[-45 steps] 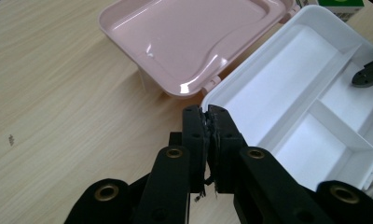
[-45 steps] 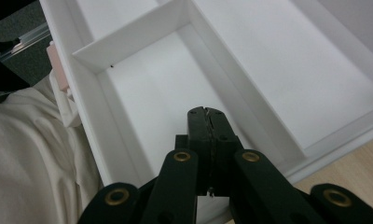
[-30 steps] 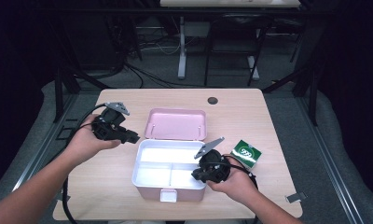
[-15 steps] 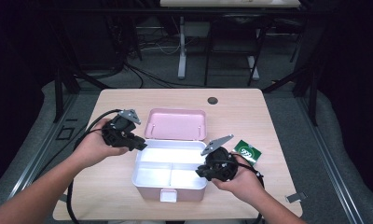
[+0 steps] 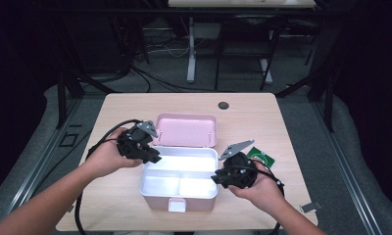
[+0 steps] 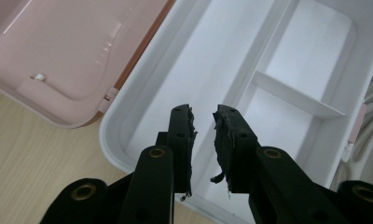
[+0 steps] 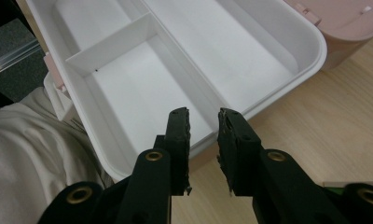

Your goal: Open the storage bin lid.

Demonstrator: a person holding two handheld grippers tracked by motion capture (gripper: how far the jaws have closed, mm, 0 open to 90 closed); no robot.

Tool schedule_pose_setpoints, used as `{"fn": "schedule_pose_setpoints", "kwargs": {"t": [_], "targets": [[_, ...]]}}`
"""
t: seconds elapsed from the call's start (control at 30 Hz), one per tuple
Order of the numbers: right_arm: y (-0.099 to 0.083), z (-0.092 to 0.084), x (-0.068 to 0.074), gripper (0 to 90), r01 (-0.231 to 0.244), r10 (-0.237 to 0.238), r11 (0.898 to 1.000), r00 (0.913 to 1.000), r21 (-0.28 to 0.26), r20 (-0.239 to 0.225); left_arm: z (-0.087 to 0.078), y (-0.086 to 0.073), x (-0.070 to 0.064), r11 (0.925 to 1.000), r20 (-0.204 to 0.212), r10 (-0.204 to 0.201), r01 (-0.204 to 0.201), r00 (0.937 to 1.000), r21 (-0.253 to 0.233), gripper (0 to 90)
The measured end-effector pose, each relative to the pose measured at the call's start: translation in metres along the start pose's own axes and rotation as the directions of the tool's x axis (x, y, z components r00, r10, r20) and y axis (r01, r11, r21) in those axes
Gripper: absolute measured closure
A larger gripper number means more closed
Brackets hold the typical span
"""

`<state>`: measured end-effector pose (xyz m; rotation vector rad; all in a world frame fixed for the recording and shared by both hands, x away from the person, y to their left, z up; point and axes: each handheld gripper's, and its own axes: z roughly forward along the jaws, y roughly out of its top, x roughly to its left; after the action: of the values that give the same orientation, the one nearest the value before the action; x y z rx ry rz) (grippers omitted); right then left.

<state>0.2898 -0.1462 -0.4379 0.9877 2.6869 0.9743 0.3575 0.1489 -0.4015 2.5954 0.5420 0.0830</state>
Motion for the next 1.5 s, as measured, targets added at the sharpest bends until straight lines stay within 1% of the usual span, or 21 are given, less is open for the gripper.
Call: {"fn": "schedule_pose_setpoints", "kwargs": {"t": [0.2,0.3,0.43,0.57,0.73,0.77,0.83,0.93,1.03,1.13,1.23,1.3,1.4,1.43,1.5], "targets": [[-0.002,0.0,-0.001,70.5,-0.011,0.011,1.0,0.9999,-0.003,-0.002,0.011,0.006,-0.008,0.9984,0.013,0.047,-0.047,0.9988,0.032,75.8],[-0.002,0.0,-0.002,68.7,-0.009,0.009,1.0,1.0,-0.004,0.001,0.016,0.01,-0.011,0.997,0.018,0.069,-0.07,0.9975,0.034,75.5],[-0.003,0.0,-0.003,66.9,-0.016,0.016,1.0,0.9999,-0.006,-0.003,0.023,0.014,-0.015,0.9953,0.026,0.086,-0.087,0.9959,0.042,75.3],[-0.004,0.0,-0.004,66.3,-0.026,0.026,1.0,0.9996,-0.014,-0.01,0.03,0.019,-0.02,0.9922,0.042,0.109,-0.112,0.9931,0.056,76.2],[-0.006,0.0,-0.004,64.3,-0.037,0.037,0.999,0.9991,-0.02,-0.022,0.039,0.023,-0.025,0.9851,0.046,0.145,-0.149,0.9883,0.086,78.0],[-0.006,0.0,-0.004,63.5,-0.037,0.037,0.999,0.9992,-0.021,-0.017,0.041,0.024,-0.026,0.9847,0.045,0.148,-0.151,0.988,0.087,78.3],[-0.007,0.0,-0.005,61.9,-0.04,0.039,0.999,0.999,-0.024,-0.02,0.044,0.025,-0.026,0.9846,0.054,0.148,-0.152,0.9875,0.086,78.8],[-0.008,0.0,-0.005,61.2,-0.047,0.046,0.999,0.9986,-0.027,-0.024,0.049,0.026,-0.028,0.9809,0.058,0.161,-0.167,0.9852,0.1,80.7],[-0.008,0.0,-0.006,61.1,-0.053,0.052,0.998,0.9983,-0.029,-0.028,0.053,0.026,-0.028,0.9791,0.058,0.166,-0.172,0.9844,0.109,82.6],[-0.009,0.0,-0.007,60.9,-0.054,0.053,0.998,0.998,-0.032,-0.035,0.053,0.026,-0.028,0.9786,0.059,0.167,-0.173,0.9841,0.111,83.2],[-0.009,0.0,-0.007,60.9,-0.052,0.051,0.998,0.998,-0.036,-0.036,0.053,0.026,-0.03,0.9753,0.043,0.181,-0.185,0.9826,0.121,83.7],[-0.009,0.0,-0.007,60.9,-0.052,0.051,0.998,0.9981,-0.038,-0.035,0.052,0.026,-0.031,0.9744,0.039,0.186,-0.189,0.9819,0.122,83.7],[-0.01,0.0,-0.006,60.7,-0.053,0.051,0.998,0.9981,-0.038,-0.034,0.052,0.025,-0.03,0.9749,0.039,0.188,-0.191,0.9814,0.114,84.0],[-0.01,0.0,-0.006,60.5,-0.053,0.051,0.998,0.9981,-0.038,-0.035,0.051,0.025,-0.03,0.9735,0.041,0.193,-0.196,0.9804,0.118,84.1],[-0.01,0.0,-0.006,59.8,-0.057,0.055,0.997,0.9978,-0.043,-0.038,0.05,0.024,-0.029,0.9736,0.044,0.191,-0.195,0.9805,0.118,84.5]]}}
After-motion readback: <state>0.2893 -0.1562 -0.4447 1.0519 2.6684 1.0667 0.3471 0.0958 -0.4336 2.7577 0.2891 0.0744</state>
